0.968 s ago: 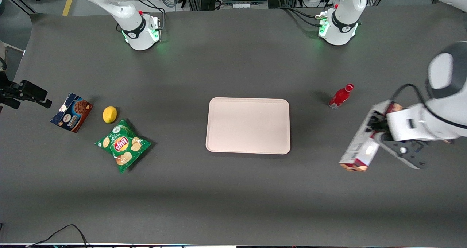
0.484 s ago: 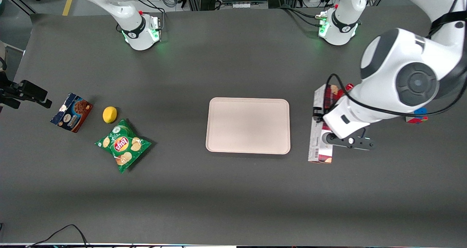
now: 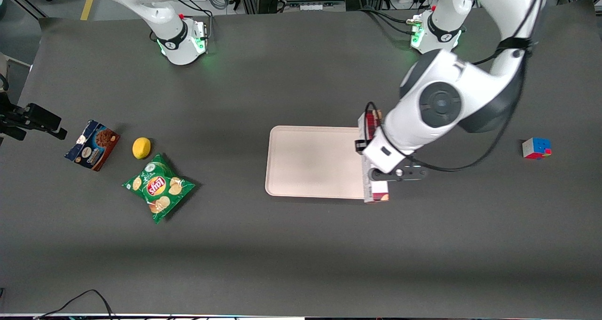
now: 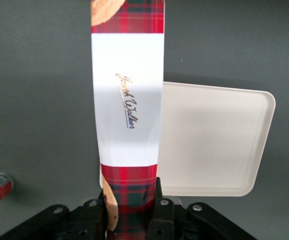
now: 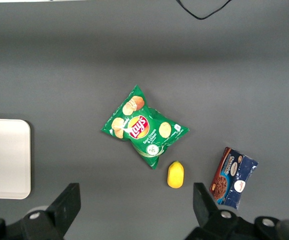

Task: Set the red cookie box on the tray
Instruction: 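Lower the cookie box onto the tray's edge and open the gripper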

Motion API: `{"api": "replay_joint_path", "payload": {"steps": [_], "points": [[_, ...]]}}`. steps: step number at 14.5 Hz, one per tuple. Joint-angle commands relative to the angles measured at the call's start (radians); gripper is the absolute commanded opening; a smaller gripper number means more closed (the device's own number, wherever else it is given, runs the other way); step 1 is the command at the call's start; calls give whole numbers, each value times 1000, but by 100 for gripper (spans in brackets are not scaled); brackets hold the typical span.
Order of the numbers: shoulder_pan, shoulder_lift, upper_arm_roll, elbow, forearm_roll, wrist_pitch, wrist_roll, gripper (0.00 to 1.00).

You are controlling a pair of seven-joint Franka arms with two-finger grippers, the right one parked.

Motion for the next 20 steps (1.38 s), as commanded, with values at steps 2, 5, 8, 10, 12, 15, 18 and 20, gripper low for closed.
{"api": "replay_joint_path", "payload": {"steps": [2,5,8,10,12,15,18,20], "points": [[-4,-20,-34,-176,103,176,-41,0],[-7,-11,-34,-260,140,271,-42,0],[-6,-6,-31,-343,146,382,-46,0],[-6,12,-29,-368,183,414,-47,0],[-4,28,-25,-375,212,416,-47,0],[-4,51,-20,-383,215,416,-49,0],[-3,66,-8,-391,215,437,-93,0],[-3,78,-3,-392,215,453,-137,0]]}}
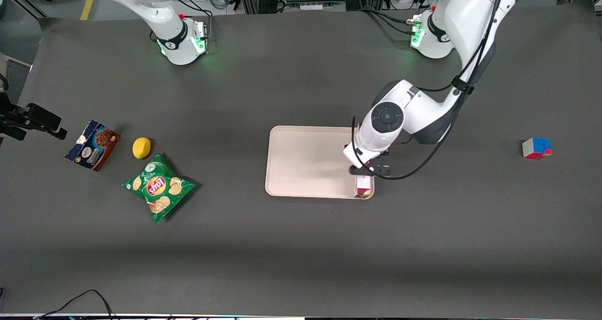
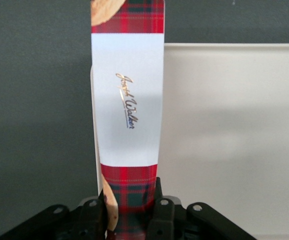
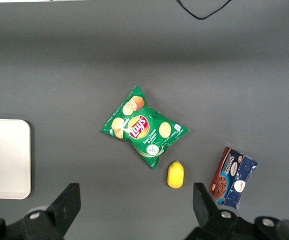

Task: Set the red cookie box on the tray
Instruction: 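Lower the cookie box onto the tray's edge and open the gripper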

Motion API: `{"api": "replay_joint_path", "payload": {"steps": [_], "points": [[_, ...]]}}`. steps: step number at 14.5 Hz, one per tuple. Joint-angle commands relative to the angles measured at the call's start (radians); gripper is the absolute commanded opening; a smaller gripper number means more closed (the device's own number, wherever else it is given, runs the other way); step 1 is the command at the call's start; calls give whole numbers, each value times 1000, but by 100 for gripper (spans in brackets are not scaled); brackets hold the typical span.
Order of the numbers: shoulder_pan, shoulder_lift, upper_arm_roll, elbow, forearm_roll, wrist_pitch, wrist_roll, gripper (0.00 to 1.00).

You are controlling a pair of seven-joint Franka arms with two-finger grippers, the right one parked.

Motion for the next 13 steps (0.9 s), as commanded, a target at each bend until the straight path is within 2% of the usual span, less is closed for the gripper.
{"api": "replay_joint_path", "payload": {"steps": [1,5,6,7,8,10,11,12,13], "points": [[0,3,4,-17,19,36,-90,0],[0,16,6,-18,19,54,-101,0],[-2,19,6,-17,19,56,-101,5],[-3,23,6,-17,19,57,-101,15],[-3,26,6,-17,19,71,-101,18],[-6,32,6,-18,30,82,-101,36],[-11,32,4,-18,44,82,-101,38],[-18,34,4,-18,46,82,-101,55],[-18,34,4,-18,46,82,-101,79]]}}
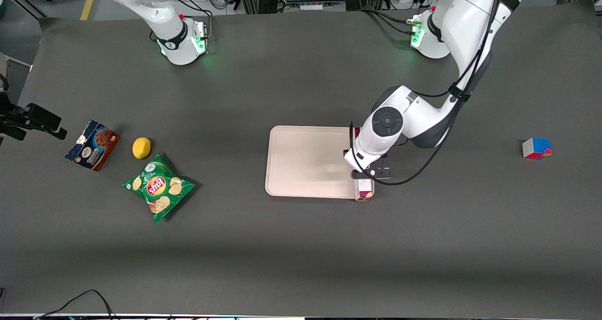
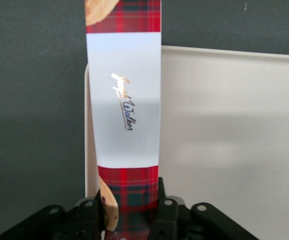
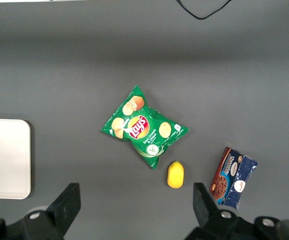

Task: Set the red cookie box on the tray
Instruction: 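Lower the cookie box onto the tray's edge and open the gripper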

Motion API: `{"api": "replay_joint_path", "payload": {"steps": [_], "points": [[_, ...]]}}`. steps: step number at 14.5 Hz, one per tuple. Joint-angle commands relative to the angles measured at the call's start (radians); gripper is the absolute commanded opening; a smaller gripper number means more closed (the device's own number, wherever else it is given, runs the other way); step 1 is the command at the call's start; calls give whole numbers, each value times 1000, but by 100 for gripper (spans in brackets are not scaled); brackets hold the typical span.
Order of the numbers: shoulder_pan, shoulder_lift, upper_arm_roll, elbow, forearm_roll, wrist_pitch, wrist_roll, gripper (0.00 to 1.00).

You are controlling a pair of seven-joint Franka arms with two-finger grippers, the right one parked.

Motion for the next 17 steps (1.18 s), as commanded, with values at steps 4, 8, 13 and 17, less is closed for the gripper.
{"api": "replay_joint_path", "payload": {"steps": [4,8,13,17], "points": [[-15,-1,0,-8,24,18,-29,100],[-14,-1,0,-8,24,18,-27,100],[-6,-35,-3,50,24,-52,-15,100],[-5,-99,-14,251,8,-399,138,100]]}}
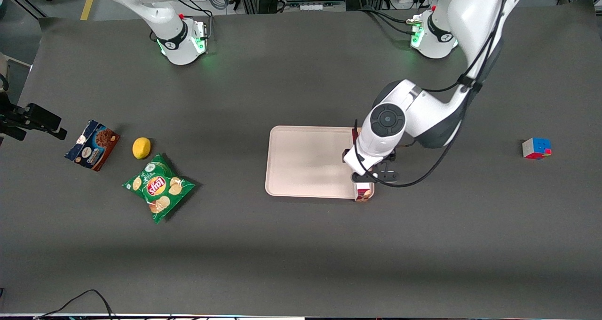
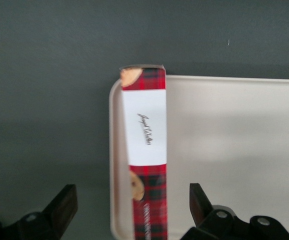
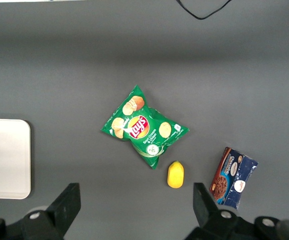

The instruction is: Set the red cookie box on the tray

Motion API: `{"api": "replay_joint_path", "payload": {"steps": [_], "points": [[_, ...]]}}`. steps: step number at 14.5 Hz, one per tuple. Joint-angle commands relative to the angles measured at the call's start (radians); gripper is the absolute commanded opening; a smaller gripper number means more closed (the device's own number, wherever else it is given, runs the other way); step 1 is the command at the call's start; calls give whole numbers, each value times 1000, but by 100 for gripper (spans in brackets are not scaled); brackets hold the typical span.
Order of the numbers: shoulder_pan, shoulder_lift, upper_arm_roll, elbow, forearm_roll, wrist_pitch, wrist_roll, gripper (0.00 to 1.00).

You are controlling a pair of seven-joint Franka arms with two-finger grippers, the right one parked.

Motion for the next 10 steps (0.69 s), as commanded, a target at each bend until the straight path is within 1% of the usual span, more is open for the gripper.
{"api": "replay_joint_path", "payload": {"steps": [1,2,5,7,8,9,10], "points": [[10,-164,3,123,-41,-249,181,100],[14,-214,12,121,-68,-263,206,100],[24,-309,105,121,-81,-347,408,100],[24,-376,180,121,-87,-407,488,100],[31,-413,225,117,-131,-427,508,100],[45,-450,286,102,-223,-441,569,100],[51,-487,344,80,-274,-450,676,100]]}}
